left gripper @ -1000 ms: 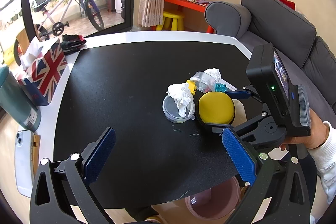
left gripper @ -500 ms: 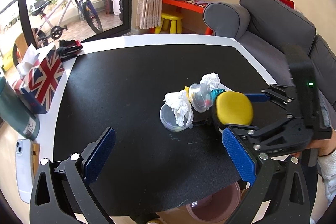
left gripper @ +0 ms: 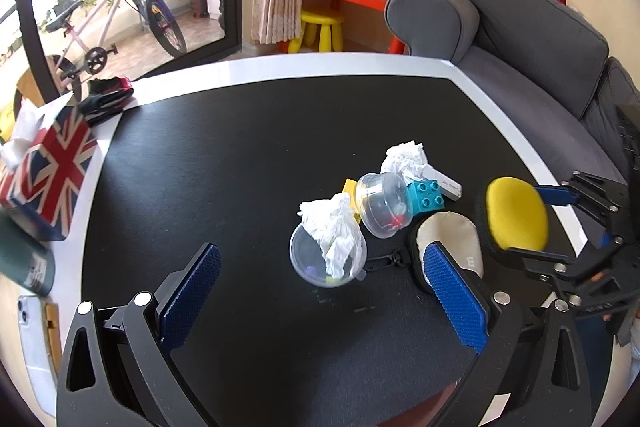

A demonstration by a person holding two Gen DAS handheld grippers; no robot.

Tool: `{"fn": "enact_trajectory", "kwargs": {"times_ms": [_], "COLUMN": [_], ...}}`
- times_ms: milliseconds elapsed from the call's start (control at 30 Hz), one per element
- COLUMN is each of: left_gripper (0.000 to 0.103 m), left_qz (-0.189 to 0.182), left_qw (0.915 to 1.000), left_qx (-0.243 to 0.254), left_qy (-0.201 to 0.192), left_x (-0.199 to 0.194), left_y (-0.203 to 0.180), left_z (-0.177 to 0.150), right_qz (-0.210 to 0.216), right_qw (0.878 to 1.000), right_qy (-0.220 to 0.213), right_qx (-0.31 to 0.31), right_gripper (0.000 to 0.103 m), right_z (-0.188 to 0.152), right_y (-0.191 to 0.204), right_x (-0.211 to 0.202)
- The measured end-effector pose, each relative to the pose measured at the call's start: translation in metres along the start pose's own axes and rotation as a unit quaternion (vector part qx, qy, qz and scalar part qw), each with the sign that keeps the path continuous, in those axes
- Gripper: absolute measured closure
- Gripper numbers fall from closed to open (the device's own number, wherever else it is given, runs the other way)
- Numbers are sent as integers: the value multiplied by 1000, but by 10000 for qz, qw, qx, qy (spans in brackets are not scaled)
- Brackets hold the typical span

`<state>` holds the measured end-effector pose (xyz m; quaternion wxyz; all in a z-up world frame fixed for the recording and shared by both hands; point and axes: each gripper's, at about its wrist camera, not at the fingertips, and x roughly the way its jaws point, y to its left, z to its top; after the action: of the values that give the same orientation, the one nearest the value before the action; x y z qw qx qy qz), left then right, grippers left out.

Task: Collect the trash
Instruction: 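Lift the yellow sponge with the right gripper while the left gripper grasps the crumpled white tissue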

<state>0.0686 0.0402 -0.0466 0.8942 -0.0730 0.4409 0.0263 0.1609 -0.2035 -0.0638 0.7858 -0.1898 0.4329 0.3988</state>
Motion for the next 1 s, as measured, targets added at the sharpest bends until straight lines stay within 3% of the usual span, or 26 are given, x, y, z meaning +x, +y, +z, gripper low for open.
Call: {"fn": "enact_trajectory", "kwargs": {"times_ms": [333, 400, 467, 600, 667, 767, 867, 1000], "left_gripper": [6, 12, 27, 40, 57, 73, 84, 86], "left_qz": [34, 43, 56, 33, 38, 16, 11, -24], "left_qw": [9994, 9994, 9991, 9986, 9982, 9981, 9982, 9988], "left_qx": [-91, -58, -31, 6, 35, 49, 71, 81], "left_qy": [318, 349, 414, 529, 591, 607, 592, 487], "left_x": [38, 43, 48, 56, 59, 61, 60, 54], "left_y": [5, 3, 2, 1, 0, -1, -2, -3], "left_z": [12, 14, 14, 14, 13, 11, 10, 10], "right_qz": [-17, -15, -14, 0, 3, 16, 22, 21], "right_qw": [9999, 9999, 9999, 9998, 9998, 9998, 9998, 9997], "right_qy": [13, 9, 0, -13, -25, -50, -76, -130], "right_qx": [129, 150, 163, 177, 181, 188, 197, 207], "right_gripper": [23, 23, 23, 23, 23, 23, 23, 23], "right_z": [-6, -7, -7, -7, -8, -9, -8, -8], "right_y": [-12, -14, -15, -16, -16, -17, -17, -17], "right_x": [1, 1, 2, 2, 1, 1, 0, -3]}}
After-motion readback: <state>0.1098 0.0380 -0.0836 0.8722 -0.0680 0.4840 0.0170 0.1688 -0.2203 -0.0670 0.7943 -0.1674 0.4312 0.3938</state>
